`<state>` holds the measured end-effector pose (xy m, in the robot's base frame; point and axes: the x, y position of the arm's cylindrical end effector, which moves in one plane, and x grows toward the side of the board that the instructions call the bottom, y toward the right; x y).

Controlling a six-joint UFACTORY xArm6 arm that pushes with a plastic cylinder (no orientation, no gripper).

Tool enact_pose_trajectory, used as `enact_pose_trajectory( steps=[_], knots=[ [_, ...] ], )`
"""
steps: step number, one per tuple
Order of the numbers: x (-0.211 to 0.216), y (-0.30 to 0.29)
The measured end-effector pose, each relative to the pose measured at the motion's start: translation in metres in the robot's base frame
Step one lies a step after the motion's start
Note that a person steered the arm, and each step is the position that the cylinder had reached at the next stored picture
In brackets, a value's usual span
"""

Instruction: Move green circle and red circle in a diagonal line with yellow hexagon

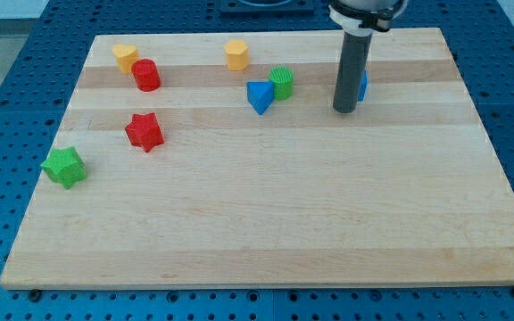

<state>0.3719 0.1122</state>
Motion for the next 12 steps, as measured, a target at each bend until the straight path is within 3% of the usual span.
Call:
enact_pose_trajectory(
  steps=[1,3,4,5,8,10,12],
  knots=[
    [0.0,0.013],
    [-0.066,0.013],
    [-0.072,0.015],
    [-0.044,0.02],
    [-0.043,0.019],
    [-0.053,-0.053],
    [-0.056,-0.09]
  ],
)
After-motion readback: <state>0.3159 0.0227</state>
